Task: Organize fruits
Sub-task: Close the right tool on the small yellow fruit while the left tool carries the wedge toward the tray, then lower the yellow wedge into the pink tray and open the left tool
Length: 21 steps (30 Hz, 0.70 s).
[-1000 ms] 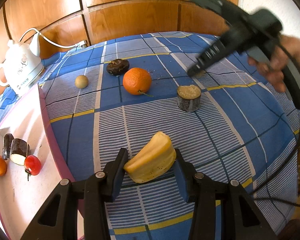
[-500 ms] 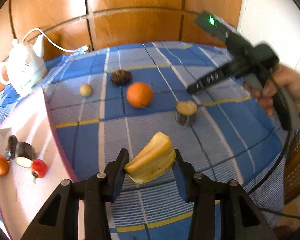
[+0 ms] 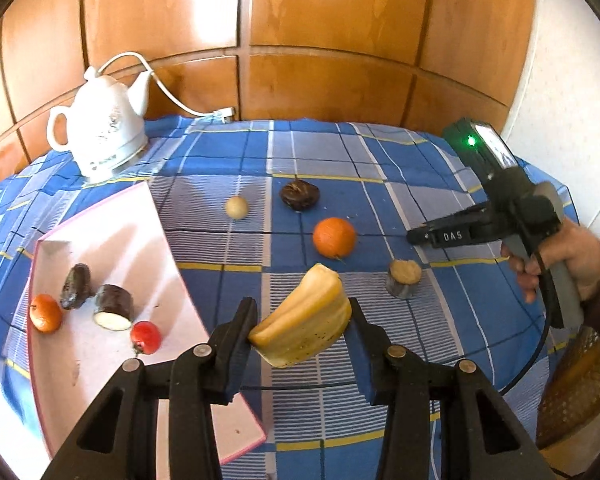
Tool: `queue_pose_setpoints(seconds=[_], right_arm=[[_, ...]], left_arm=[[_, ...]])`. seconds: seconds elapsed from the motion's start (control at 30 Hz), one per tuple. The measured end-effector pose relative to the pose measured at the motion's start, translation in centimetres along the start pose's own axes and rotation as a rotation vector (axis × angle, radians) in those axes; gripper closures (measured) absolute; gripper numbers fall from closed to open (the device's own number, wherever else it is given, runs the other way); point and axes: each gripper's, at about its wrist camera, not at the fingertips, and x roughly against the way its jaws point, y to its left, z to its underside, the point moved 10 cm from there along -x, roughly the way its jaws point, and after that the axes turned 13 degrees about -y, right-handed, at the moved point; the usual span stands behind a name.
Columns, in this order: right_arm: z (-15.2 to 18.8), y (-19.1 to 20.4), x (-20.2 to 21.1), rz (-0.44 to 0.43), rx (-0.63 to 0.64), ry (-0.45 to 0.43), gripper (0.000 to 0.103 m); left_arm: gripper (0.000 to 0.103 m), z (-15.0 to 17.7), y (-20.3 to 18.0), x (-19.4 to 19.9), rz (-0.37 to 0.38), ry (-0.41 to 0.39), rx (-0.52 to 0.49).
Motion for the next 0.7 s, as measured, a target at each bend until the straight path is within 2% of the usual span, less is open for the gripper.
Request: queue_pose_setpoints(seconds=[0.43,0.7], right_arm=[[0.1,1.0,0.2,0.015,0.043,-0.015,0.078],[0.1,1.0,0.3,0.013,0.048,-0.015,0.078]], left_arm=[[0.059,0.0,2.8,0.9,-0.052,0.0,0.051],[0.059,0.6,6.5,1.5,-0.101,0.015,0.143]])
